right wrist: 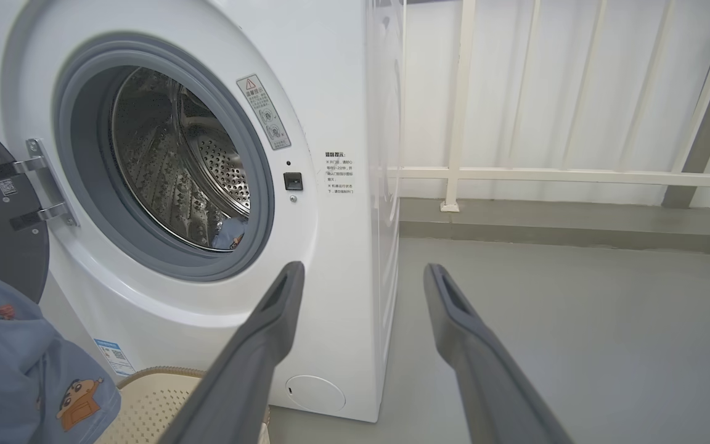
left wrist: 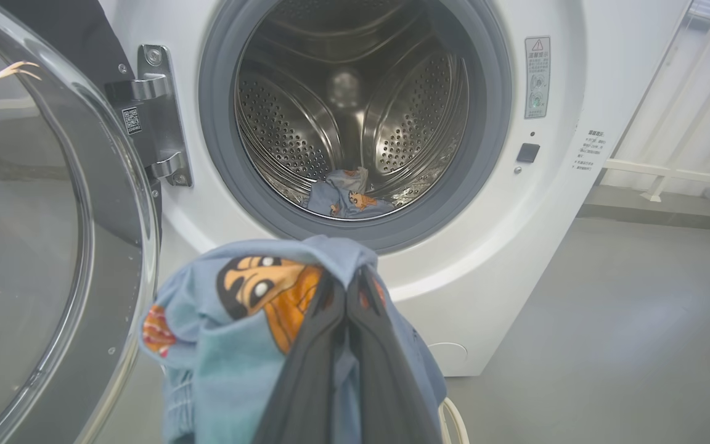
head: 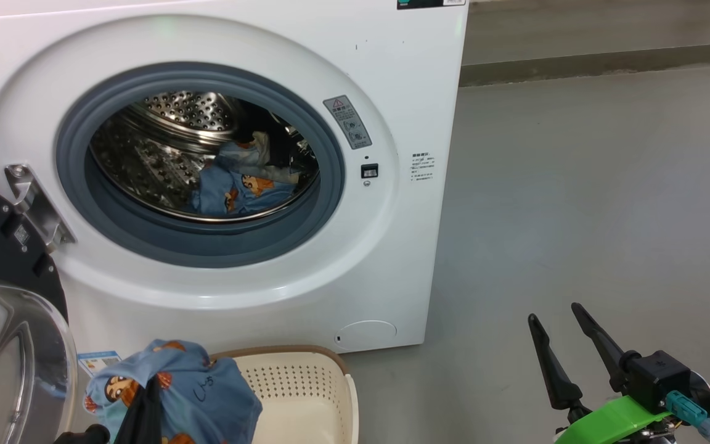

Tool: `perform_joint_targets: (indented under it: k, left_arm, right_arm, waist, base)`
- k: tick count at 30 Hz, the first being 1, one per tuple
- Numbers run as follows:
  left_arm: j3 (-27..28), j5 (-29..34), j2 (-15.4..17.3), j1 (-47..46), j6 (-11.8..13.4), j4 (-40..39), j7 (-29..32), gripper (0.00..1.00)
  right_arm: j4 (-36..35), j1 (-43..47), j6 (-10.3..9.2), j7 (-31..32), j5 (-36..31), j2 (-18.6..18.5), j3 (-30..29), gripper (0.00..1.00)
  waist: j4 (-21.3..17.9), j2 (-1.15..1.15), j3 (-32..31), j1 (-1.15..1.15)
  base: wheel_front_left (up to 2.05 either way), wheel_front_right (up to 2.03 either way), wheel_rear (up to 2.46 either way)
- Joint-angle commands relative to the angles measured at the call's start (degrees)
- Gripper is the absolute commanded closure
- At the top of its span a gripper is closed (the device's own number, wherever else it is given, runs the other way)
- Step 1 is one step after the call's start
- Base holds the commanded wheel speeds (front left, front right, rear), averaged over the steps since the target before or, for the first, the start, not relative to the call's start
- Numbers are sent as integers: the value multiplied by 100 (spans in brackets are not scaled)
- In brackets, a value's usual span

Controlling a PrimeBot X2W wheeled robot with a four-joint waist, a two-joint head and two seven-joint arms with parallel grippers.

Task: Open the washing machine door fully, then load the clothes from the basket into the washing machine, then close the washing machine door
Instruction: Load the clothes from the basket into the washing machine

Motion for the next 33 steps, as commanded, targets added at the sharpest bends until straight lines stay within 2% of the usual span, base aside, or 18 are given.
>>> perform_joint_targets:
  k: [1, 20, 28, 33]
  left_arm:
    - [181, -26, 118, -322, 41, -189, -50, 100]
    - [171, -145, 143, -804, 28, -32, -82, 100]
    - [158, -231, 92, -1409, -28, 364, -107, 100]
    - [260, -320, 126, -2116, -74, 708, -129, 100]
  right_arm:
    - [-140, -77, 9, -27, 33, -32, 116, 0]
    - [-211, -84, 9, -27, 10, 92, 187, 0]
    - [-264, -141, 9, -27, -4, 229, 213, 0]
    - [-374, -253, 9, -27, -45, 344, 238, 0]
  waist:
    - [-7, 0, 0, 0]
    - [-187, 0, 231, 0]
    - [-489, 0, 478, 0]
    - [-855, 0, 852, 0]
  base:
    - [0, 0, 0]
    - [0, 0, 0]
    - [0, 0, 0]
    - [0, 0, 0]
